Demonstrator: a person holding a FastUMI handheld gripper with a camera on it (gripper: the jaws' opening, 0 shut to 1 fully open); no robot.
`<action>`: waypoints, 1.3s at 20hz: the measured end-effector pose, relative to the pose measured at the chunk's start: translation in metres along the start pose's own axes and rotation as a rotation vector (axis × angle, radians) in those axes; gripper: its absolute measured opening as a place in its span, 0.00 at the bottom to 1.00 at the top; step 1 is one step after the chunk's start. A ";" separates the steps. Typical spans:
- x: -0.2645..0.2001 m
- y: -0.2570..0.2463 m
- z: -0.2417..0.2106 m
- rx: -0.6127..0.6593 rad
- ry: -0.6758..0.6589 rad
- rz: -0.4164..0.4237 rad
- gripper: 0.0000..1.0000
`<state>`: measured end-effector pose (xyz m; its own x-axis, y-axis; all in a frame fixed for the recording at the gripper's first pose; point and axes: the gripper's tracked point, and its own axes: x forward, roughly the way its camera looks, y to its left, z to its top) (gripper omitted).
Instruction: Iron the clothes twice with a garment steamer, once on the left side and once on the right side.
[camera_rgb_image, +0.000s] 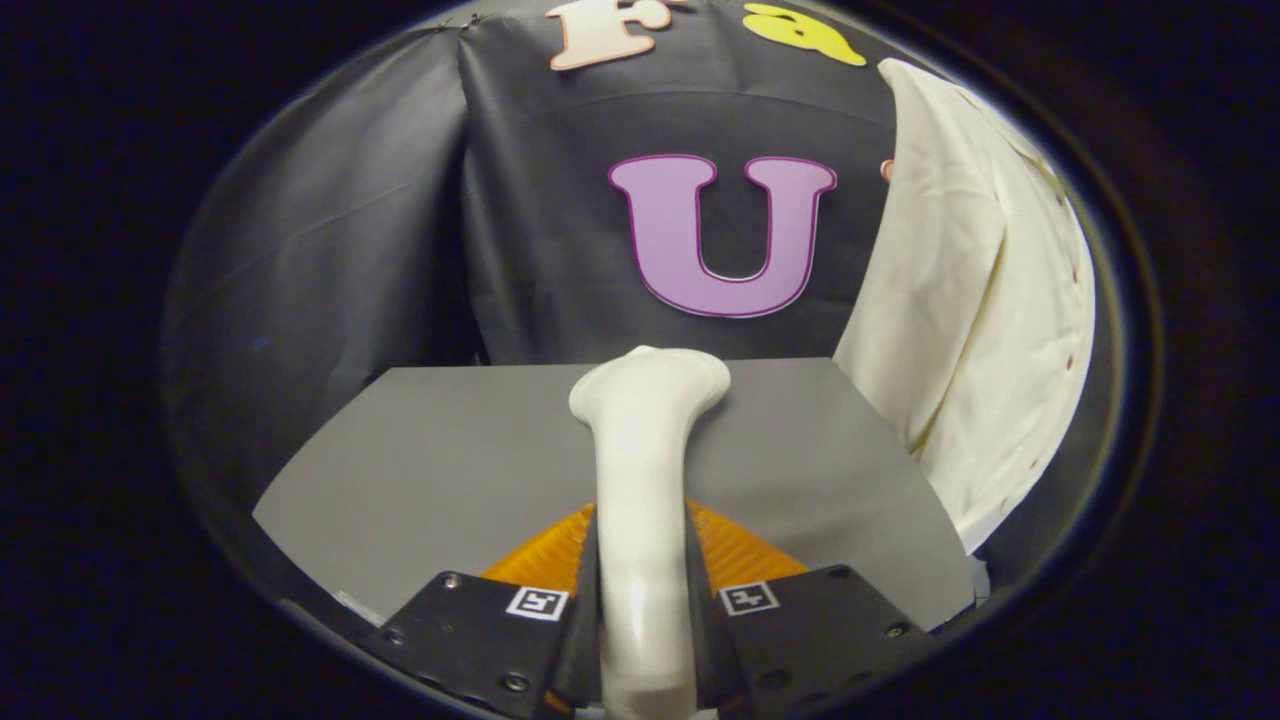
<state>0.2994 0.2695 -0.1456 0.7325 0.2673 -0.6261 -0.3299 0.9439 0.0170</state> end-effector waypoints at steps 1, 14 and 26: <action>-0.003 -0.001 0.000 0.016 -0.008 0.006 0.40; -0.045 0.009 0.037 -0.022 -0.284 0.127 0.37; -0.156 -0.061 0.101 -0.008 -0.595 0.098 0.36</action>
<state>0.2653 0.1898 0.0299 0.9052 0.4178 -0.0782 -0.4154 0.9085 0.0451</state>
